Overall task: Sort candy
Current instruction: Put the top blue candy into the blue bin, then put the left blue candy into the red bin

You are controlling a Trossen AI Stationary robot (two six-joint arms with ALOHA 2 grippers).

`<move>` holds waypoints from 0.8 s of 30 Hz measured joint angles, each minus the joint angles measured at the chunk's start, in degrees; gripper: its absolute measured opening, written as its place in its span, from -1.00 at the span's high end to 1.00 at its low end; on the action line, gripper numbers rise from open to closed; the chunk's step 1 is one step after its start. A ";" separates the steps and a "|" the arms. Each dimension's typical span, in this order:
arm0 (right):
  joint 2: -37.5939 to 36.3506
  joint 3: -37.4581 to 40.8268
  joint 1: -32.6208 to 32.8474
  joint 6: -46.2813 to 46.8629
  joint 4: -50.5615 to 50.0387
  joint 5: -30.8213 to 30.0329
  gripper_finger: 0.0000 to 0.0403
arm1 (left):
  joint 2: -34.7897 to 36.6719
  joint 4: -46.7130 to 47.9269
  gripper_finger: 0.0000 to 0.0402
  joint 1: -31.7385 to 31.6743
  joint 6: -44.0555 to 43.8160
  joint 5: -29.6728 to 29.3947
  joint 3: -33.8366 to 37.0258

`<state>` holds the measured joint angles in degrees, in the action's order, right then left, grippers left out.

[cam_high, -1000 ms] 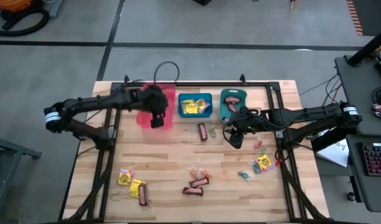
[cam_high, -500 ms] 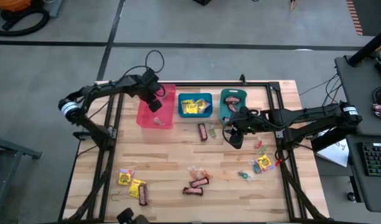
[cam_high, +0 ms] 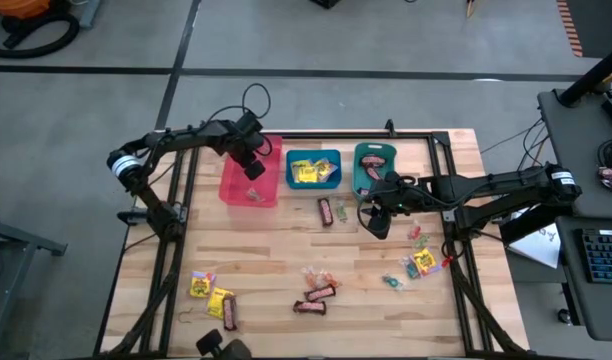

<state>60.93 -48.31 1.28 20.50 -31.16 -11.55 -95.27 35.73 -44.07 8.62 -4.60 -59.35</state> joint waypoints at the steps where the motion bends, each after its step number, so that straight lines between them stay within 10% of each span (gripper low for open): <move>1: 0.00 0.00 0.00 0.17 0.00 0.00 0.32 | 0.09 0.00 0.90 0.01 0.24 0.00 0.00; 12: 0.00 0.00 -0.02 4.34 -0.07 3.64 0.32 | 0.69 0.43 0.47 0.08 -0.70 0.00 -0.04; 24: 0.57 0.00 4.93 15.82 -0.02 16.30 0.32 | 12.81 -0.76 0.48 8.63 -8.18 2.29 0.89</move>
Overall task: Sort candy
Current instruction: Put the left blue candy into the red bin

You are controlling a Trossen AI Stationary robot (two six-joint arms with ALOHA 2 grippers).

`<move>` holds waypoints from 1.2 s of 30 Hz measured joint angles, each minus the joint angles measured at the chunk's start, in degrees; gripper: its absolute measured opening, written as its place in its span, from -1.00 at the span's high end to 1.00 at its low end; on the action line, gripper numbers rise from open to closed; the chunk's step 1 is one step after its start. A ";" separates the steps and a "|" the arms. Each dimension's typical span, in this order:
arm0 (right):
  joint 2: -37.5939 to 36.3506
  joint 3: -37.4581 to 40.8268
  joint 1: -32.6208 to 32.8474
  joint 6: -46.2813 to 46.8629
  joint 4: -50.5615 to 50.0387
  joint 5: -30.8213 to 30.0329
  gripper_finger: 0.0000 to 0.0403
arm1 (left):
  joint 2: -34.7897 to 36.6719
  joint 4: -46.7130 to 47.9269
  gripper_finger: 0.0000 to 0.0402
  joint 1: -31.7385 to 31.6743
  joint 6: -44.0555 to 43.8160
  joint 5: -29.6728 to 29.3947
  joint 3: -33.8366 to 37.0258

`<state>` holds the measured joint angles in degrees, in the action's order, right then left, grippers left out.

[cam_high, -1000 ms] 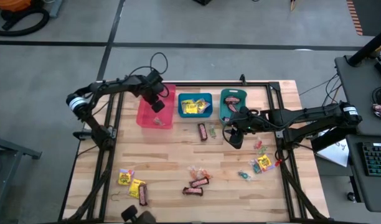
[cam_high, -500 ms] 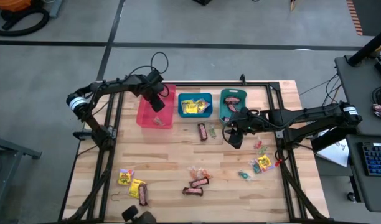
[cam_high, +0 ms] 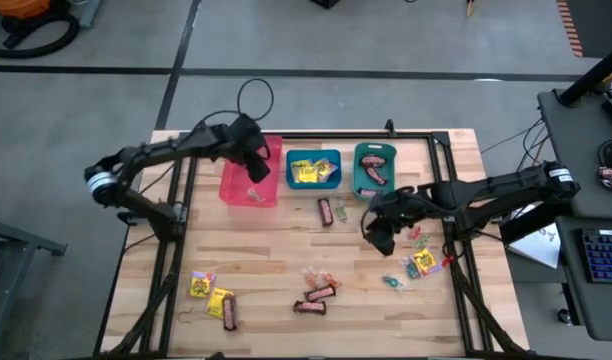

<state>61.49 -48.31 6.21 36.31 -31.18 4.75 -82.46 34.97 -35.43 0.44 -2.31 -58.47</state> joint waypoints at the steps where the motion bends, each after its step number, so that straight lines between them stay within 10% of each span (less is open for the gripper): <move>1: 0.55 0.00 0.99 1.20 -0.06 0.32 0.32 | 1.56 -1.02 0.49 1.86 -0.76 0.06 0.38; 18: 17.25 -0.60 17.80 28.69 -8.27 7.83 0.32 | 18.93 -37.03 0.54 36.81 -5.72 0.03 16.12; 36: 33.80 -5.06 23.02 29.81 -11.03 6.59 0.32 | 15.56 -43.88 0.54 41.28 -7.36 -0.19 18.01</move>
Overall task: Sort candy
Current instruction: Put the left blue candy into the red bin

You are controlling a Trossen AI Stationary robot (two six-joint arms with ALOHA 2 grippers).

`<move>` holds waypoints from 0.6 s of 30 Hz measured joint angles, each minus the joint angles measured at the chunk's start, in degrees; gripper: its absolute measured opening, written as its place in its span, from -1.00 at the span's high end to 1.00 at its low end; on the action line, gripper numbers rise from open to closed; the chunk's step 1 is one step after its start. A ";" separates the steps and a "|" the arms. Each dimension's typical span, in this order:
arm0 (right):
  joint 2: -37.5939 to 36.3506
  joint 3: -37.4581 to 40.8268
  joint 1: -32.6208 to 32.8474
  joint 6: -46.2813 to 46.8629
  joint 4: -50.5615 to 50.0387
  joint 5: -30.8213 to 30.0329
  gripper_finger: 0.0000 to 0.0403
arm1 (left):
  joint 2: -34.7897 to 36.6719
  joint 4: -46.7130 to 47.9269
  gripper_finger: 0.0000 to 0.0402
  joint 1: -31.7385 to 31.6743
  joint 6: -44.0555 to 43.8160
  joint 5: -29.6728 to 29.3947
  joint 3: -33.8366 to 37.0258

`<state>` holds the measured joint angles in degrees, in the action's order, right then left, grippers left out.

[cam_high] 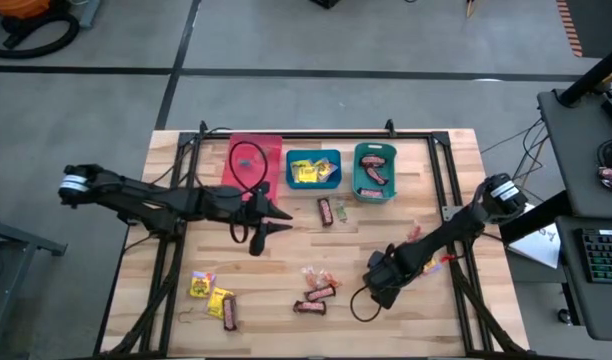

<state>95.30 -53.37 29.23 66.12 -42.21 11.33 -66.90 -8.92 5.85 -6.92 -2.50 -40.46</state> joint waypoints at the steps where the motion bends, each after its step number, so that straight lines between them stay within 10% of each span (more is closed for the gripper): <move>1: 0.23 -0.37 0.01 -0.45 -0.20 -0.56 0.33 | -0.47 -0.30 0.54 0.00 -0.02 0.00 -0.01; 10: -0.74 -1.87 0.02 -4.13 -0.31 -3.11 0.89 | -4.25 -1.97 0.54 0.00 -0.07 0.00 -0.01; 18: -4.88 -2.68 -0.01 -9.27 2.28 -9.18 0.95 | -6.74 -3.06 0.54 0.11 -0.04 0.02 -0.01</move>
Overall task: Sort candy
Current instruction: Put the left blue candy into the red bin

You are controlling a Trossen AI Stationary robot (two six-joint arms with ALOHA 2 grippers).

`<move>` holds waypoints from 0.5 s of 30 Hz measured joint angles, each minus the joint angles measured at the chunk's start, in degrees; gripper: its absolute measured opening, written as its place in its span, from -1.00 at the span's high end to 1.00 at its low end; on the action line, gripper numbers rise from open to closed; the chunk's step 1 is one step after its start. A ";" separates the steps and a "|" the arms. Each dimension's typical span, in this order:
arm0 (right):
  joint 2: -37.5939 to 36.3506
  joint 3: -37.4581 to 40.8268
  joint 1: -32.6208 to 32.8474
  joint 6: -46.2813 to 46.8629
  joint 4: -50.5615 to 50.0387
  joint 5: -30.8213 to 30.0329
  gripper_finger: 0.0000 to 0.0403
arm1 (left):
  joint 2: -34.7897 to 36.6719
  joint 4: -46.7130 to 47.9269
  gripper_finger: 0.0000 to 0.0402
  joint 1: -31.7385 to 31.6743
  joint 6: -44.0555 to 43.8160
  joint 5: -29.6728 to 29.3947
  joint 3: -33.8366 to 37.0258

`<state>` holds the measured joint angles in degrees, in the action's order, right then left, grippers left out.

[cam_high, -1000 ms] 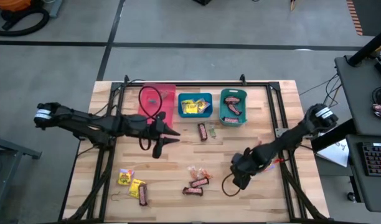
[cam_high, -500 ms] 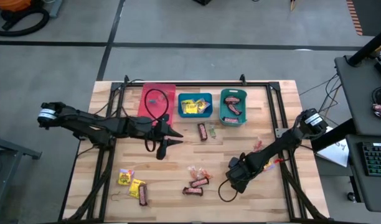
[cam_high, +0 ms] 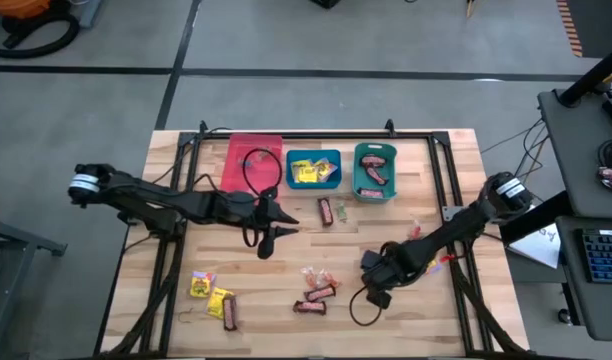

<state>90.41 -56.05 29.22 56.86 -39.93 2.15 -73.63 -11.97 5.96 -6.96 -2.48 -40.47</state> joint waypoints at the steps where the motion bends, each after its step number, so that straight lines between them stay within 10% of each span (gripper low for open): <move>1: -0.79 0.03 -0.01 -1.05 0.89 -1.17 0.96 | -0.30 -0.28 0.54 0.09 0.22 0.00 0.00; 15: -8.19 0.24 -3.17 -30.02 23.54 -16.13 0.96 | -13.40 -22.62 0.54 1.39 5.13 13.57 0.00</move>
<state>82.22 -55.81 26.05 26.84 -16.40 -13.98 -87.03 -34.59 7.35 -1.83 11.09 -40.47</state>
